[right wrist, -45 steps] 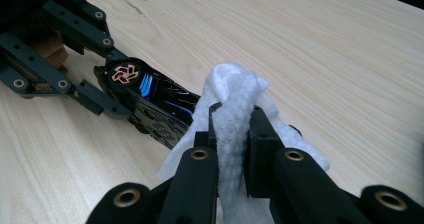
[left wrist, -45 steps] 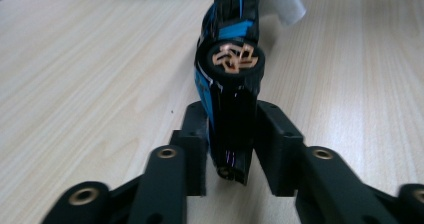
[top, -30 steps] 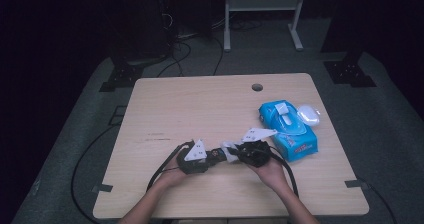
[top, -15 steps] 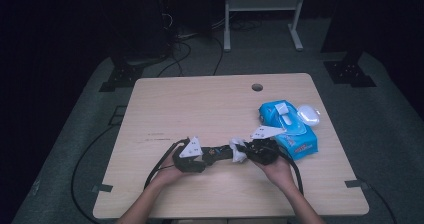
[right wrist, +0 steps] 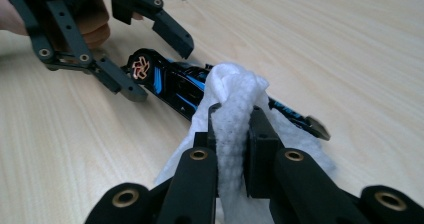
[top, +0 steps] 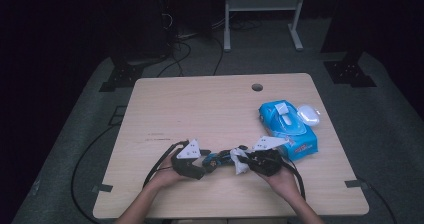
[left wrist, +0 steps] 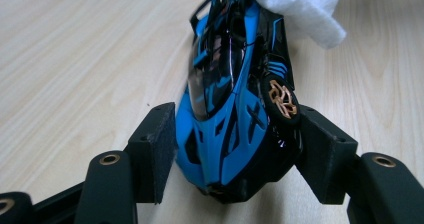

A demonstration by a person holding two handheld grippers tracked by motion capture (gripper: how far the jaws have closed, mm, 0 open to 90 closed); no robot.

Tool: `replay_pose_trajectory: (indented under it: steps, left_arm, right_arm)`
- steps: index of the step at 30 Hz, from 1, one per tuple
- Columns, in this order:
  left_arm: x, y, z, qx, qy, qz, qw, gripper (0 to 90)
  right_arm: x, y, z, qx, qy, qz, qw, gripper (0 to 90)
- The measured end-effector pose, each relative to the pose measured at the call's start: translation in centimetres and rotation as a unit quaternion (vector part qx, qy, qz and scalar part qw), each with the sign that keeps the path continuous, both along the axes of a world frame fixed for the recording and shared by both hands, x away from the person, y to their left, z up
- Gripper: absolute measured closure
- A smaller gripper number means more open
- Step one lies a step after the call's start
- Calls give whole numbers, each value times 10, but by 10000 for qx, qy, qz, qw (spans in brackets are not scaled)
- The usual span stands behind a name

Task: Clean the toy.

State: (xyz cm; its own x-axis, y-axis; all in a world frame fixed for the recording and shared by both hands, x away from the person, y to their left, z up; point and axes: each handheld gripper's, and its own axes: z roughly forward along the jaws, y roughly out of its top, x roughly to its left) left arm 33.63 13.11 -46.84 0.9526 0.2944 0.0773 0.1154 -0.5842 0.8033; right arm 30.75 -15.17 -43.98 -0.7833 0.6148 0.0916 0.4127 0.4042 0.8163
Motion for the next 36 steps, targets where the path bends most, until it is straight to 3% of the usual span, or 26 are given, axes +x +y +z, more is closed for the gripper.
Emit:
replay_pose_trajectory:
  steps: [6,11,18,21,30,36]
  left_arm:
    - [-1,-2,-2,109,0,-14,9999,304]
    - [-1,-5,-6,292,-2,17,9996,233]
    - [1,-8,-7,515,39,6,9987,199]
    - [1,-6,-5,432,23,43,9991,199]
    - [1,-3,3,231,28,65,9997,182]
    - [1,1,8,174,6,150,9997,173]
  right_arm:
    - [-3,-2,-5,25,95,48,9999,833]
    - [-4,-3,-11,-81,185,64,9998,832]
    - [1,-2,-21,-264,308,58,9992,832]
    - [2,-5,-22,-211,341,13,9992,832]
    - [-2,-29,-5,77,266,-127,9995,830]
    - [-10,-63,-2,120,280,-276,9992,824]
